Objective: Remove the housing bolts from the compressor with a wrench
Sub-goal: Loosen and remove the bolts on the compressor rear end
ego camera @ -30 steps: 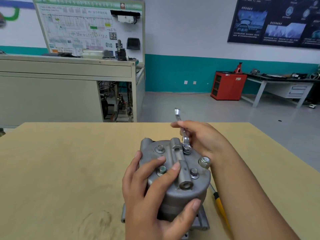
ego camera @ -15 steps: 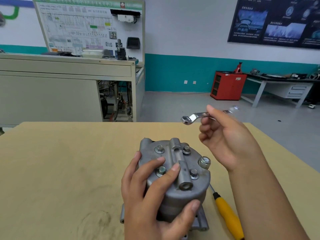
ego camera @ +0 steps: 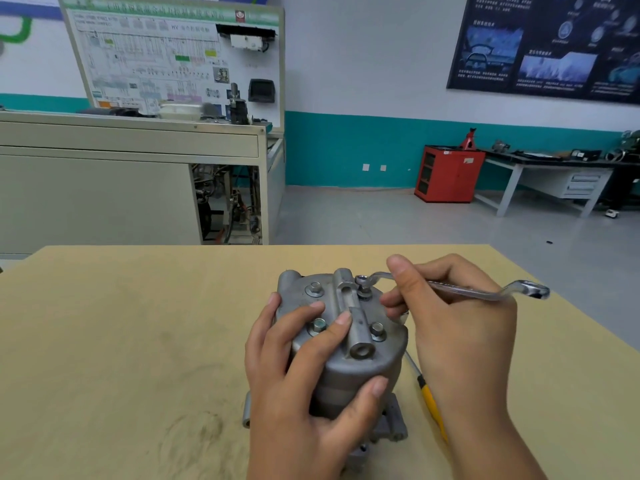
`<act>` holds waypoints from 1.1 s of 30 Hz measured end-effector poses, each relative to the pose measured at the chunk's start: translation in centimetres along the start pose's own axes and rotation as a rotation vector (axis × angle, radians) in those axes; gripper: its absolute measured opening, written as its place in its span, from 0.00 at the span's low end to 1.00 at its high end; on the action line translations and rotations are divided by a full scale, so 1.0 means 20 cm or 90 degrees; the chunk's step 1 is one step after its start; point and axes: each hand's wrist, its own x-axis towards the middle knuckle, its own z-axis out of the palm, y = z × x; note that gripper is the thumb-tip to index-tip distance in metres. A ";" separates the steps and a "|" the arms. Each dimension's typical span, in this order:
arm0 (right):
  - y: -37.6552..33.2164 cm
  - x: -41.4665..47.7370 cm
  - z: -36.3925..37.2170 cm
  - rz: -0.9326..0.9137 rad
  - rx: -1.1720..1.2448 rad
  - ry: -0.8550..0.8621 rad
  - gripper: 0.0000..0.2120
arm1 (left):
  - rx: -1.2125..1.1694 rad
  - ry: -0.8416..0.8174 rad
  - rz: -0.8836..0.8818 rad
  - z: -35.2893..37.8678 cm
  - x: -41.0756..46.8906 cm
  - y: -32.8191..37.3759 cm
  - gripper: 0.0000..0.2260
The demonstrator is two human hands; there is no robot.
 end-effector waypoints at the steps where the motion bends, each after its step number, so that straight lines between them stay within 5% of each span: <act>1: 0.00 -0.01 0.00 -0.010 -0.028 0.004 0.13 | -0.003 -0.002 -0.005 0.00 0.00 0.00 0.21; 11: -0.03 -0.12 -0.03 -0.236 -0.295 -0.053 0.16 | -0.009 -0.004 -0.005 0.00 -0.01 0.00 0.21; 20: -0.08 -0.17 0.00 -0.269 -0.434 -0.087 0.19 | -0.018 0.030 -0.001 0.02 -0.02 -0.01 0.13; 27: -0.10 -0.15 0.00 -0.284 -0.518 -0.150 0.20 | -0.014 0.033 -0.014 0.03 -0.02 -0.01 0.17; 31: -0.08 -0.17 -0.02 -0.264 -0.483 -0.136 0.13 | -0.011 0.027 0.000 0.01 -0.02 -0.01 0.16; 33: -0.07 -0.15 -0.06 -0.154 -0.354 -0.141 0.08 | 0.001 0.015 0.007 0.01 -0.02 -0.01 0.20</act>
